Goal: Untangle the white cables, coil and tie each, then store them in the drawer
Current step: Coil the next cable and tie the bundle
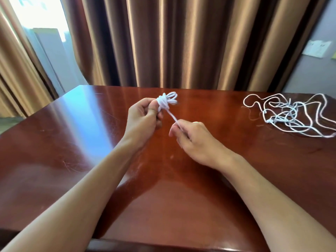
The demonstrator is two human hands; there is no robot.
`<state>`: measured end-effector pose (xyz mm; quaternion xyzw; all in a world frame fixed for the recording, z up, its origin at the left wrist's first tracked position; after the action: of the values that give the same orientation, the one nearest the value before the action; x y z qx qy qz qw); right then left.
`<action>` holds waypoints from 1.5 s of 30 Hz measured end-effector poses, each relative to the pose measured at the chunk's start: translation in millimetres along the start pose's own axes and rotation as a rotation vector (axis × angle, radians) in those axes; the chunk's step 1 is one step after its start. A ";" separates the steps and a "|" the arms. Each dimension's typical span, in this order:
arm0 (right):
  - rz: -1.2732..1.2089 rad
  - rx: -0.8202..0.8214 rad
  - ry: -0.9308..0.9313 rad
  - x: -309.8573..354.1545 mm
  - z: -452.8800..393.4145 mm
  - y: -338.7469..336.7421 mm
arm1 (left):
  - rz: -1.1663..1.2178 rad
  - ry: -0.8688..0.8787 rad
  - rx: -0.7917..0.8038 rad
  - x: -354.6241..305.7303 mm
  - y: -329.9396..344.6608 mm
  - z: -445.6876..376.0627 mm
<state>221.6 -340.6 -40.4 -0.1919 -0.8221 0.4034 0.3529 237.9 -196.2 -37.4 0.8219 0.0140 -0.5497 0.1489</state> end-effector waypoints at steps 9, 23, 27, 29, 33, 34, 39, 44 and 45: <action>0.448 -0.307 -0.266 25.5 5.1 -45.9 | -0.706 0.404 0.412 -17.2 36.0 20.6; 0.017 -0.065 0.021 -23.8 -5.0 -13.8 | 0.147 0.029 0.268 -9.2 30.7 16.3; 0.123 0.040 0.012 -10.5 -0.6 -2.2 | 0.018 0.029 0.024 -1.1 5.7 4.8; 0.351 -0.001 -0.078 7.4 1.3 -6.0 | -0.377 0.178 -0.087 -6.9 -8.0 2.2; 0.589 -0.334 -0.317 45.0 8.1 -36.6 | -0.709 0.392 -0.019 -21.1 6.2 12.3; 0.588 -0.370 -0.338 43.7 8.6 -43.3 | -0.706 0.433 0.067 -23.6 14.5 15.0; 0.391 -0.397 -0.234 3.6 6.7 -71.0 | -0.621 0.352 0.536 -14.2 46.0 27.8; 0.138 -0.246 -0.032 -31.3 -0.7 -56.4 | -0.205 0.128 0.562 -10.6 52.5 32.8; 0.087 -0.205 -0.006 -33.9 -1.8 -48.5 | -0.156 0.102 0.525 -10.4 50.3 31.1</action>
<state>244.4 -389.2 -15.3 -0.2615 -0.8509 0.3327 0.3113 215.3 -250.9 -27.4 0.8555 -0.0581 -0.5020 -0.1127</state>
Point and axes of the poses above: each hand's wrist, its own z-axis away from the middle knuckle, its own y-axis out of the palm, x = y × z, the point moved 9 cm from there along -z, towards the middle knuckle, and after that the axes turned 10 degrees about z, right-handed, at the moved point
